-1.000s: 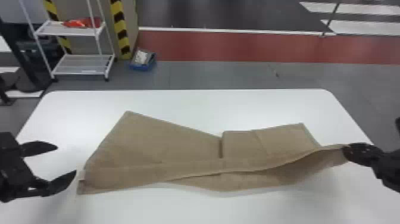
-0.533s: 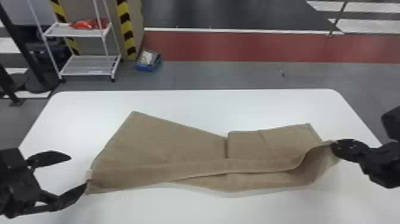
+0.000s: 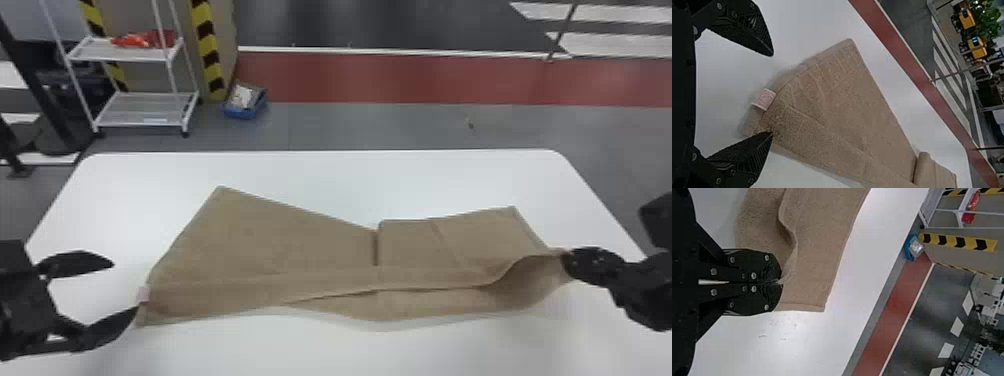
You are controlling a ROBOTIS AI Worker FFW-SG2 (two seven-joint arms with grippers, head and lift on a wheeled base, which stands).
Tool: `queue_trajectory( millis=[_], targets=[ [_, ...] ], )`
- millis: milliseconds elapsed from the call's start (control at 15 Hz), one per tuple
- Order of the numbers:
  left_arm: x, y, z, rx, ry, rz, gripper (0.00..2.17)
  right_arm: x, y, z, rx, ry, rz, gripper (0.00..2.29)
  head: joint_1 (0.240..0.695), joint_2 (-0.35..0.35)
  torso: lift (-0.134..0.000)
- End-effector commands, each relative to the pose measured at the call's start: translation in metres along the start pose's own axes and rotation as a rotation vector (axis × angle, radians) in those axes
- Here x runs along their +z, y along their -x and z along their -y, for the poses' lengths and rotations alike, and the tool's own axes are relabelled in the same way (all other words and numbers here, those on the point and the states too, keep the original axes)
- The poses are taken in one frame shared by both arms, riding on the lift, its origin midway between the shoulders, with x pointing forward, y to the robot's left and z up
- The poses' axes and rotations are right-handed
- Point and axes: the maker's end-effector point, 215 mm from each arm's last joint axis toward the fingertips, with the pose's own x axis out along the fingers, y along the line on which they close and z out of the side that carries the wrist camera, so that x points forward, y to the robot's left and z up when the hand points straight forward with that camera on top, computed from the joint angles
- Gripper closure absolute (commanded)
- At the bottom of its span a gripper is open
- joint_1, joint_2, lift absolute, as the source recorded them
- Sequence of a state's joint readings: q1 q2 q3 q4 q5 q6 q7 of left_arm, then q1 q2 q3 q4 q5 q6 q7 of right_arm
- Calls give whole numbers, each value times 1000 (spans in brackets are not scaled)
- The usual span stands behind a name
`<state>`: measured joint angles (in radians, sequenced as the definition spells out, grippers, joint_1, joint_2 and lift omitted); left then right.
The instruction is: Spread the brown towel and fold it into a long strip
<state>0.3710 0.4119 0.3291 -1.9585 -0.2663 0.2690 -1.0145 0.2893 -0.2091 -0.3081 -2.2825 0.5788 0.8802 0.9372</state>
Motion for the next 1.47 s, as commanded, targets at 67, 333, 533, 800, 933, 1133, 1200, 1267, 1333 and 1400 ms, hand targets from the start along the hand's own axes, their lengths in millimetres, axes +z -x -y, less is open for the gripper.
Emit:
queue_trajectory(
  millis=[67,333,533,800,933,1133,1200,1267,1333,1400],
  targets=[
    [-8,0,-3,-32,5,-11,211,-24,3,-1,-11,-9,-49,1322,695,-59,-125],
    [-16,5,19,-112,4,-25,218,-24,4,-7,-7,-22,-45,1322,695,-62,-125],
    [-19,8,36,-155,-1,-32,275,-23,4,-7,-9,-29,-41,1322,695,-69,-125],
    [-19,-1,50,-182,-7,-37,333,-25,6,-7,-10,-29,-43,1322,695,-77,-125],
    [-17,-3,54,-187,-20,-32,417,-28,6,-7,-12,-32,-47,1322,695,-93,-125],
    [-18,-10,58,-194,-42,-34,417,-24,10,-5,-19,-31,-38,1322,695,-108,-125],
    [-20,-13,58,-196,-42,-40,417,-25,12,-3,-22,-33,-38,1322,695,-110,-125],
    [-20,-15,57,-200,-49,-37,417,-25,13,-3,-23,-33,-38,1322,695,-112,-125],
    [-22,-17,57,-198,-51,-43,471,-25,14,-3,-25,-34,-37,1322,695,-114,-125],
    [-24,-20,56,-200,-58,-53,579,-26,15,-1,-29,-38,-37,1322,695,-116,-125]
  ],
)
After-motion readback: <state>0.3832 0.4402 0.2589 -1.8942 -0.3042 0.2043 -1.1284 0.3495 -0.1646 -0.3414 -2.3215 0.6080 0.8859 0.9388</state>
